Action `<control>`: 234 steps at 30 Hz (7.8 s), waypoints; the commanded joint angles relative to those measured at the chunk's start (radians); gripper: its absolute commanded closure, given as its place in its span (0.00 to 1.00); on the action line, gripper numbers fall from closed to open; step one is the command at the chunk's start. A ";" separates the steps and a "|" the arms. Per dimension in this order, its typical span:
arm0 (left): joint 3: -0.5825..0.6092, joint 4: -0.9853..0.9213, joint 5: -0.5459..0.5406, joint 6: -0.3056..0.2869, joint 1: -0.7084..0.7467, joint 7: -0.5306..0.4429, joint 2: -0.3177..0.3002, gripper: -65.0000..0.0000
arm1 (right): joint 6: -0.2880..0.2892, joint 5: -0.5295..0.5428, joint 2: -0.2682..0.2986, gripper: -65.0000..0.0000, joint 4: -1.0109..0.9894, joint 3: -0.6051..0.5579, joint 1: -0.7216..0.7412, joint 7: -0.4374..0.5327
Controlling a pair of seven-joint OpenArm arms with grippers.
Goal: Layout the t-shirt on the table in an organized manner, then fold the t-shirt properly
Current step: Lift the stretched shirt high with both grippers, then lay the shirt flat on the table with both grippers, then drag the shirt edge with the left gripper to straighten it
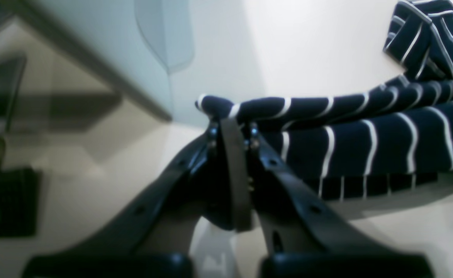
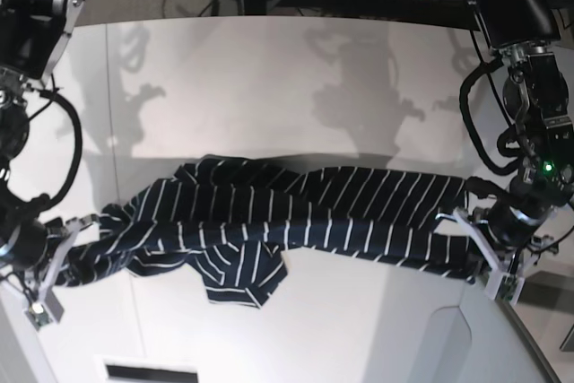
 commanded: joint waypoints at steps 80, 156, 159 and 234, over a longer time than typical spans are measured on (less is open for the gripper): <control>0.459 -0.563 0.372 0.006 -1.056 -0.196 -0.024 1.00 | -0.133 -0.291 0.227 1.00 -0.551 -0.392 0.885 0.343; -0.289 0.082 0.372 0.004 0.547 -0.027 -0.036 0.23 | -0.124 -0.284 -0.207 0.27 0.158 0.228 -0.421 0.016; -0.328 0.093 0.366 0.004 0.530 -0.027 -0.022 0.31 | -0.124 -0.284 -0.207 0.37 0.124 0.224 -0.351 0.062; -0.045 -0.339 0.366 0.151 0.467 -0.297 0.036 1.00 | -0.497 -0.289 0.009 1.00 -1.117 0.065 0.140 0.774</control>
